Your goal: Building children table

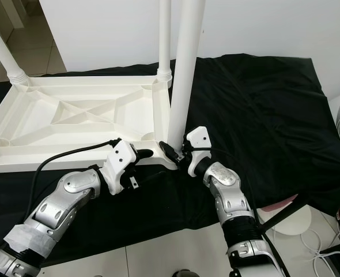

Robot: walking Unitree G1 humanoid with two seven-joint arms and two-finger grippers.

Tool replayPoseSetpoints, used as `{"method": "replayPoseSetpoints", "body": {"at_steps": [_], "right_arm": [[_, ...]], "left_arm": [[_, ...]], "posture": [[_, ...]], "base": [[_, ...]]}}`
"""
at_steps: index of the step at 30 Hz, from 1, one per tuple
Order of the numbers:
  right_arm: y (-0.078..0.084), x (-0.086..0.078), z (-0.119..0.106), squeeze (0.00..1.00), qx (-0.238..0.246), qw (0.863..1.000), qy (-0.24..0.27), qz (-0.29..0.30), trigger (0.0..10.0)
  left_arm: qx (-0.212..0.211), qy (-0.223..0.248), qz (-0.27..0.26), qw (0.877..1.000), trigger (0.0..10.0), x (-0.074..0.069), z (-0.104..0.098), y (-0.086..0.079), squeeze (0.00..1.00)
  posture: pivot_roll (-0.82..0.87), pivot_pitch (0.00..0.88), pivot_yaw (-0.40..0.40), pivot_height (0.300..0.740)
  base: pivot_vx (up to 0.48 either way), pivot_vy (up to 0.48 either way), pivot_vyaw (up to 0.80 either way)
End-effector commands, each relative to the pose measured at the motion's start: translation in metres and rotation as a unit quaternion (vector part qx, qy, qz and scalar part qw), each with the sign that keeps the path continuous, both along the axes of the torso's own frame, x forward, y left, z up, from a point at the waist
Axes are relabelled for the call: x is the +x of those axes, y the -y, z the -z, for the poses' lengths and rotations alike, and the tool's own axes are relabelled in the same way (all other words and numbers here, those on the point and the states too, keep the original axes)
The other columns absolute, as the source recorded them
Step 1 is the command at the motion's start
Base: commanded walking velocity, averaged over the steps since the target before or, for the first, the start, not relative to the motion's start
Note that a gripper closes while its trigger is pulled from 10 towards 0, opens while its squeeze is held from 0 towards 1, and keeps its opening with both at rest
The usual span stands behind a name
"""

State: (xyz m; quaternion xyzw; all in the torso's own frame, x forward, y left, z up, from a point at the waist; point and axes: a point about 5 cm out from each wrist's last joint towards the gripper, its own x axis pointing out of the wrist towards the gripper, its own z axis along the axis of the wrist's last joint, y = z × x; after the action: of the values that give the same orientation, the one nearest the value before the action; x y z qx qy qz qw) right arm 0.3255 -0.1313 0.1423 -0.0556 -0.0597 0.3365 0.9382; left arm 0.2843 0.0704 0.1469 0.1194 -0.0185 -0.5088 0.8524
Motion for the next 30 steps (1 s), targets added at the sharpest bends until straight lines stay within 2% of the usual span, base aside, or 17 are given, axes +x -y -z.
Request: {"method": "replayPoseSetpoints", "body": {"at_steps": [1, 17, 23, 26, 30], "right_arm": [[0.002, -0.004, 0.015, 0.0, -0.002, 0.999, -0.031, 0.009, 10.0], [0.002, -0.005, 0.014, 0.0, 0.004, 0.999, -0.027, 0.024, 10.0], [0.001, -0.004, 0.007, 0.0, 0.018, 0.998, -0.008, 0.066, 10.0], [-0.004, -0.009, 0.006, 0.0, 0.03, 0.996, 0.0, 0.088, 10.0], [-0.009, -0.023, 0.013, 0.0, 0.047, 0.988, -0.006, 0.147, 10.0]], "left_arm": [[0.013, -0.016, 0.06, 0.998, 10.0, -0.005, 0.004, 0.002, 0.0], [0.014, -0.02, 0.061, 0.998, 10.0, -0.008, 0.005, 0.002, 0.0], [0.017, -0.021, 0.059, 0.998, 10.0, -0.006, 0.006, 0.002, 0.0], [0.019, -0.021, 0.059, 0.998, 10.0, -0.007, 0.005, 0.001, 0.0], [0.022, -0.02, 0.047, 0.998, 10.0, -0.009, 0.006, -0.002, 0.0]], "posture": [[-0.16, 0.096, 0.054, 0.74], [-0.12, 0.102, 0.016, 0.74], [-0.1, 0.099, 0.022, 0.74], [-0.08, 0.107, 0.015, 0.74], [-0.05, 0.119, -0.026, 0.74]], "base": [[0.0, 0.0, 0.0], [0.0, 0.0, 0.0], [0.0, 0.0, 0.0], [0.0, 0.0, 0.0], [0.0, 0.0, 0.0]]}}
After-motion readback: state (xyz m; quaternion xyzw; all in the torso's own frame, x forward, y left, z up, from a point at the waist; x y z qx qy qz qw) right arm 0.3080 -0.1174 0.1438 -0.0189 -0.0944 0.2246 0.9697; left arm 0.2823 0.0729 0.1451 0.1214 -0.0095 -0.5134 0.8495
